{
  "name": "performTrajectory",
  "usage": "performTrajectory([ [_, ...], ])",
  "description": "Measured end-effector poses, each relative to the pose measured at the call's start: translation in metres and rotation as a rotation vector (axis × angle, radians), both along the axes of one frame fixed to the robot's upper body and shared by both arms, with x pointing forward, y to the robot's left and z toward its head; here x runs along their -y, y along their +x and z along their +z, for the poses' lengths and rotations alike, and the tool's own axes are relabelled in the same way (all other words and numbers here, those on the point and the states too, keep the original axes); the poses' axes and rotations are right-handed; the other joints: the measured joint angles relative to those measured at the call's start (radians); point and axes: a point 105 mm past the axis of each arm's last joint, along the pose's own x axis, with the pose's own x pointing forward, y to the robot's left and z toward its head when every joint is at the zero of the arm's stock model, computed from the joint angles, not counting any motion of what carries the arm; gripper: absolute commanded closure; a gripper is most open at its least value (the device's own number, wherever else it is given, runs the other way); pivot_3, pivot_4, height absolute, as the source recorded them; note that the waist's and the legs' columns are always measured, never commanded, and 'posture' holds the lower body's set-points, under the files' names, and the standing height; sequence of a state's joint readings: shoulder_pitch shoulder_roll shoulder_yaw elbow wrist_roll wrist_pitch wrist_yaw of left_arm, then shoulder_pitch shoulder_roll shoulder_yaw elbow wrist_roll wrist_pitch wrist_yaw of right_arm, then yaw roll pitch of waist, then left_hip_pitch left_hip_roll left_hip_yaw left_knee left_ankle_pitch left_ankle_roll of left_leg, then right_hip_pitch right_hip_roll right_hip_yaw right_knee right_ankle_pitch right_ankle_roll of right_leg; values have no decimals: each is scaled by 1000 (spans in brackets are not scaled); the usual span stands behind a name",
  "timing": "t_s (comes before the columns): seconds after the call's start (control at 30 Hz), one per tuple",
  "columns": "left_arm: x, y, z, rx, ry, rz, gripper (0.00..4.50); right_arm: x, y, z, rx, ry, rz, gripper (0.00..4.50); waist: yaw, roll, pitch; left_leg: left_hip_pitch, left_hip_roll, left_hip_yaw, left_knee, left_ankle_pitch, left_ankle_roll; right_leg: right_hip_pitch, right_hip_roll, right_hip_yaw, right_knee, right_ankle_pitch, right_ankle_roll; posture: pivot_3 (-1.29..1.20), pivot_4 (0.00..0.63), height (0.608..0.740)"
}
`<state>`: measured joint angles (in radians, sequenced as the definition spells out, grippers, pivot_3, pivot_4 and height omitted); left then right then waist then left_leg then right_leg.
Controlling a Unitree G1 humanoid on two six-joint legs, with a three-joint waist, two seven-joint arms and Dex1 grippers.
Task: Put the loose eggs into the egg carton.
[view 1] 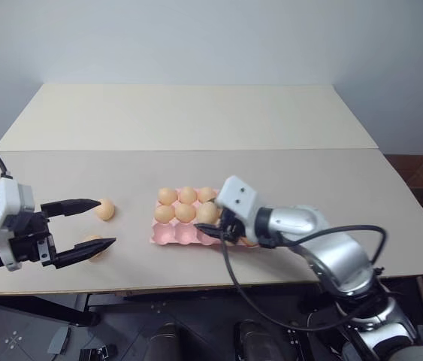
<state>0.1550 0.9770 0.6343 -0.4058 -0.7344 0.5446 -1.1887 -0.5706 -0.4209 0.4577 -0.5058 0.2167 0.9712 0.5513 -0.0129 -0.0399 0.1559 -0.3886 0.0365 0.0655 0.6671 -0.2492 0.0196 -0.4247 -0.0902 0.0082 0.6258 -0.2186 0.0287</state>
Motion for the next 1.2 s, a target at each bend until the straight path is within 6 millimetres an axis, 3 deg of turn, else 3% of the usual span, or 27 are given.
performTrajectory([
  [0.03, 0, 0, 0, -2, 0, 1, 0, -1, 0, -4, -5, -16, -2, 1053, 0, 0, 0, 0, 0, 0, 0, 0, 0, 0, 0, 0, 0, 0, 0, 0, 150, 740],
  [0.13, 0, -1, -2, -6, 3, 4, 0, 0, 1, -10, 0, -50, -4, 60, -1, 0, 0, 0, 0, 0, 0, 0, 0, 0, 0, 0, 0, 0, 0, 0, 150, 740],
  [0.3, -2, -3, -2, -6, 7, 16, 0, 4, -1, -6, -1, -46, 5, 21, -1, 0, 0, 1, 1, 0, 0, 0, 0, 0, 1, -1, 1, 0, 0, 0, 150, 740],
  [0.47, -5, -3, -3, -9, 11, 33, 0, 19, 6, 33, 64, 40, -19, 21, 0, 0, 0, 0, 1, -1, 0, 0, 0, 0, 1, -1, 0, 0, 0, 0, 150, 740],
  [0.53, -11, -4, -1, -2, 16, 61, 0, 35, 4, 52, 103, 71, -22, 21, 3, 0, 0, -1, 1, -1, 0, 0, 0, 0, 0, -2, -1, 0, 0, 0, 150, 740],
  [0.63, -29, -7, -1, -11, 25, 133, 0, 78, 0, 73, 136, 89, -62, 21, 6, 0, 0, -1, 0, 0, 0, 0, 0, 1, 0, -2, -3, 0, 0, 0, 150, 740],
  [0.73, -45, -12, -3, -29, 31, 196, 0, 117, -8, 78, 125, 94, -93, 21, 6, 0, 0, -1, 1, 1, -1, 0, 0, 1, 0, -2, -3, -5, -6, 0, 150, 740],
  [0.87, -67, -20, -3, -42, 41, 289, 0, 150, -26, 72, 54, 101, -102, 21, 3, 0, 0, 1, 2, 2, -1, 0, 0, 1, 0, -2, -1, -5, -7, 0, 150, 740],
  [1.03, -74, -29, -11, -69, 29, 334, 0, 158, -33, 64, 29, 117, -114, 21, -2, 0, 0, 3, 7, 1, -1, 0, 0, 1, 1, 0, -1, -9, -1, 0, 150, 740],
  [1.2, -64, -28, -47, -170, -2, 427, 0, 151, -30, 62, 53, 138, -109, 21, 2, 0, 0, 2, 7, 1, -1, 0, 0, 1, 1, 0, -2, -7, -4, 0, 150, 740],
])
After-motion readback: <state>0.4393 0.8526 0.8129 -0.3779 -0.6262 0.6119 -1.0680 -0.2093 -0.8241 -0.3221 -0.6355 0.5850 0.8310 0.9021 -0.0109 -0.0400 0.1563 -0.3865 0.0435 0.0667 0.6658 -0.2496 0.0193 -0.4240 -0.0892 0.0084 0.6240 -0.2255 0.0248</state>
